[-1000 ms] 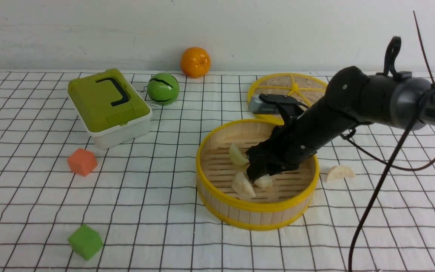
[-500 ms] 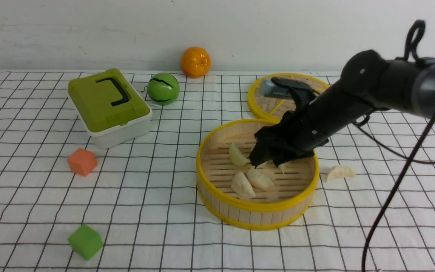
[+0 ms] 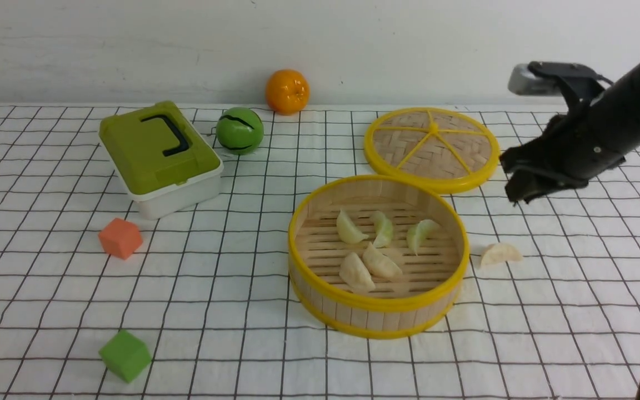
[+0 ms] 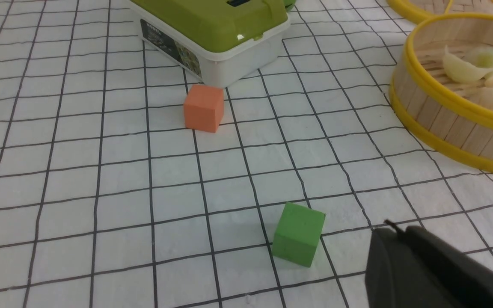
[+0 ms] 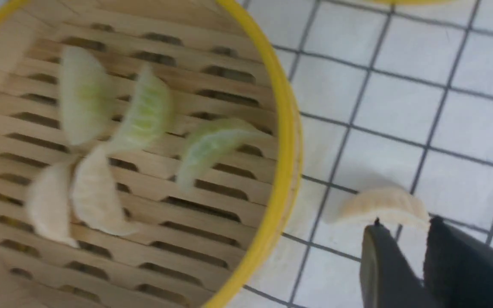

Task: Put the dumplings into the steamer on the table with the white tablecloth.
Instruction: 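Reach for and grasp a dumpling lying on the table beside the steamer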

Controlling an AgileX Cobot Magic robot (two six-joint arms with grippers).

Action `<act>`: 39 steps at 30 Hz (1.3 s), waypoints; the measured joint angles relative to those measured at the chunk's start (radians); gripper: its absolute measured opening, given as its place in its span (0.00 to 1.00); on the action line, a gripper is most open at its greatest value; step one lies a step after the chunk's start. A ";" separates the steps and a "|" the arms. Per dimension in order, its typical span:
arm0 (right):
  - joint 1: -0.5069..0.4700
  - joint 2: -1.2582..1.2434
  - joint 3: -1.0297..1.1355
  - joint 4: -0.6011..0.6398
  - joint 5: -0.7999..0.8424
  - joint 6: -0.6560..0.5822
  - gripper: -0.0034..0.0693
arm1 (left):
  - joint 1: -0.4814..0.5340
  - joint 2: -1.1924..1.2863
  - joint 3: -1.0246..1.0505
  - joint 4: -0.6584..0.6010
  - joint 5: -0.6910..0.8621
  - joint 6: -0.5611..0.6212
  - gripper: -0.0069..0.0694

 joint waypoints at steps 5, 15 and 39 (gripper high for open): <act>0.000 0.094 0.004 -0.046 0.000 0.151 0.47 | 0.000 0.000 0.000 0.000 0.001 0.000 0.12; 0.000 0.198 0.004 0.092 -0.045 0.226 0.82 | 0.000 0.000 0.000 0.004 0.001 0.000 0.13; 0.032 0.204 -0.007 -0.071 -0.124 0.126 0.21 | 0.000 0.000 0.000 0.015 0.001 0.000 0.14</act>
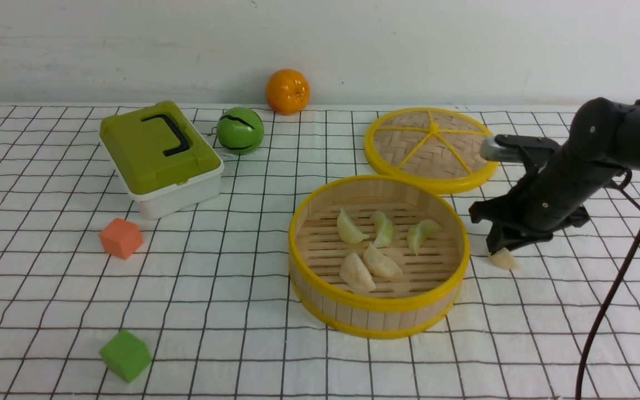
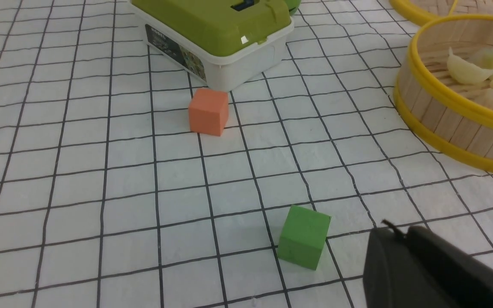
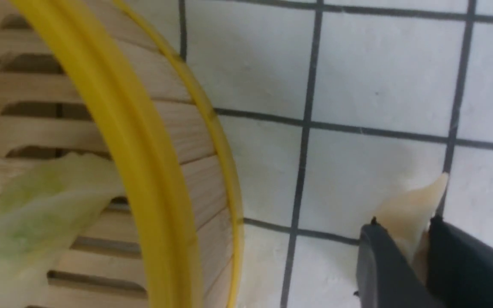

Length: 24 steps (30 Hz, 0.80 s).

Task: Put the dumplings into the steamer on the table with the white tablecloth.
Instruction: 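Reach for and grasp a dumpling lying on the table beside the steamer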

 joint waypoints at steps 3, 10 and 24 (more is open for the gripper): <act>0.003 -0.009 -0.006 -0.005 0.031 -0.013 0.19 | 0.000 0.000 0.000 0.001 0.000 0.000 0.14; 0.008 -0.130 -0.049 0.079 0.115 -0.033 0.02 | 0.000 0.000 0.000 0.001 0.000 0.000 0.14; 0.031 -0.163 -0.059 0.039 0.127 -0.125 0.06 | 0.000 0.000 0.000 0.001 0.000 0.000 0.14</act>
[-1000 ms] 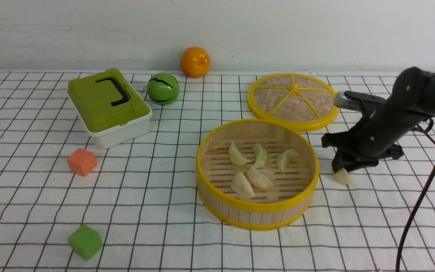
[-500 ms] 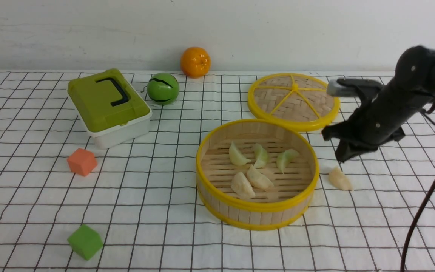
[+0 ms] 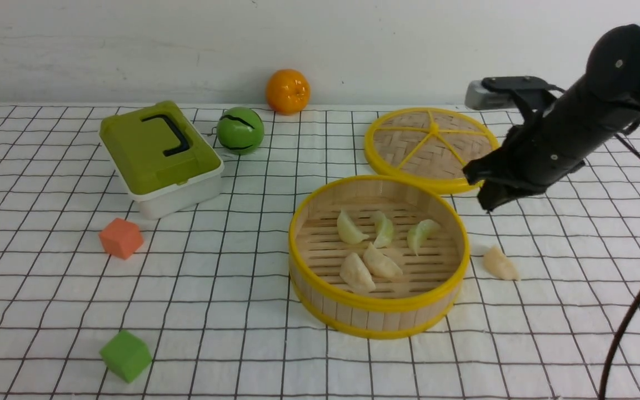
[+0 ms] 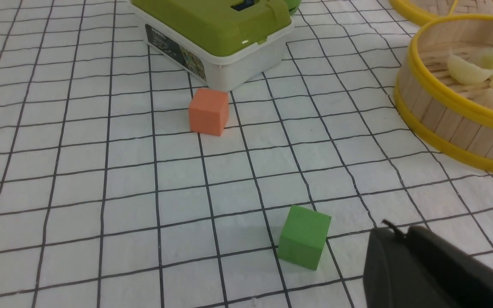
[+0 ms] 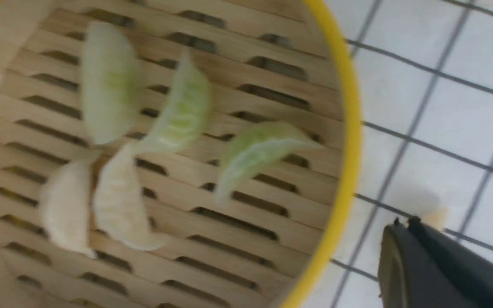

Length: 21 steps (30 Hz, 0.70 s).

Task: Put the dumplings into the steamer on the table with the white tablecloth.
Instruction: 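Reach for and grasp a dumpling lying on the table beside the steamer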

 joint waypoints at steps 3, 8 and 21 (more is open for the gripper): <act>-0.038 0.006 0.000 -0.010 0.015 0.004 0.15 | 0.000 0.000 0.000 0.000 0.000 0.000 0.14; -0.052 0.063 0.000 -0.020 0.066 0.000 0.35 | 0.000 0.000 0.000 0.000 0.000 0.000 0.14; -0.034 0.206 0.000 -0.073 0.051 0.000 0.29 | 0.000 0.000 0.000 0.000 0.000 0.000 0.14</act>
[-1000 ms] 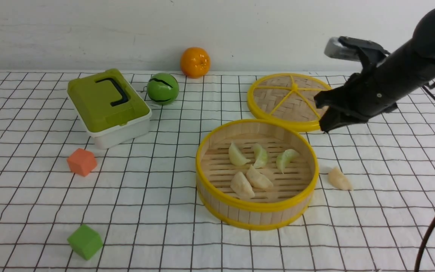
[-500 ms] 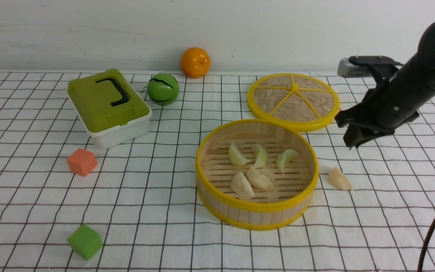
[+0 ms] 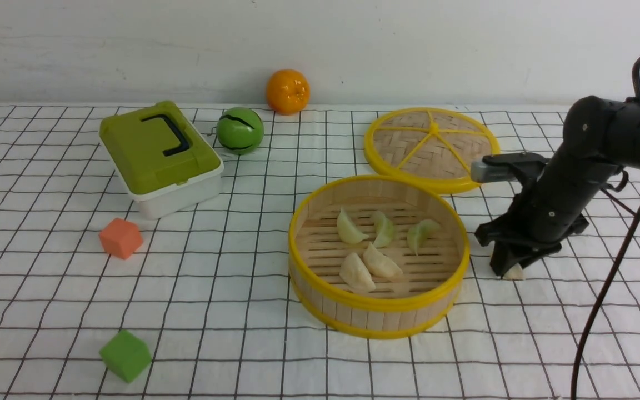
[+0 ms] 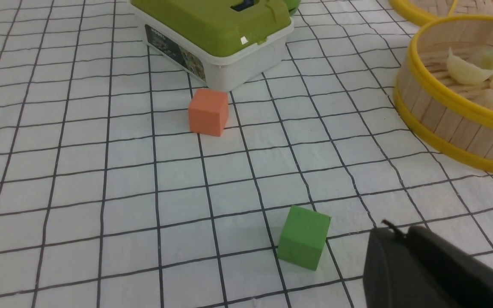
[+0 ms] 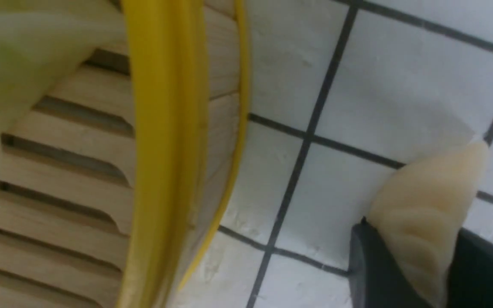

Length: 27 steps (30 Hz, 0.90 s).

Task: Put the dumplings into the steamer on the table with the white tablecloth.
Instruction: 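Reach for and grasp a dumpling lying on the table beside the steamer, then place the dumpling in the bamboo steamer basket with the right gripper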

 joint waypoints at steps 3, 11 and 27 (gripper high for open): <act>0.000 -0.019 0.000 -0.005 0.012 0.000 0.29 | 0.000 0.000 0.000 0.000 0.000 0.000 0.14; 0.018 -0.205 -0.001 0.066 0.016 -0.009 0.29 | 0.000 0.000 0.000 0.000 0.000 0.000 0.14; 0.199 -0.087 -0.002 0.201 -0.037 -0.082 0.29 | 0.000 0.000 0.000 0.000 0.000 0.000 0.14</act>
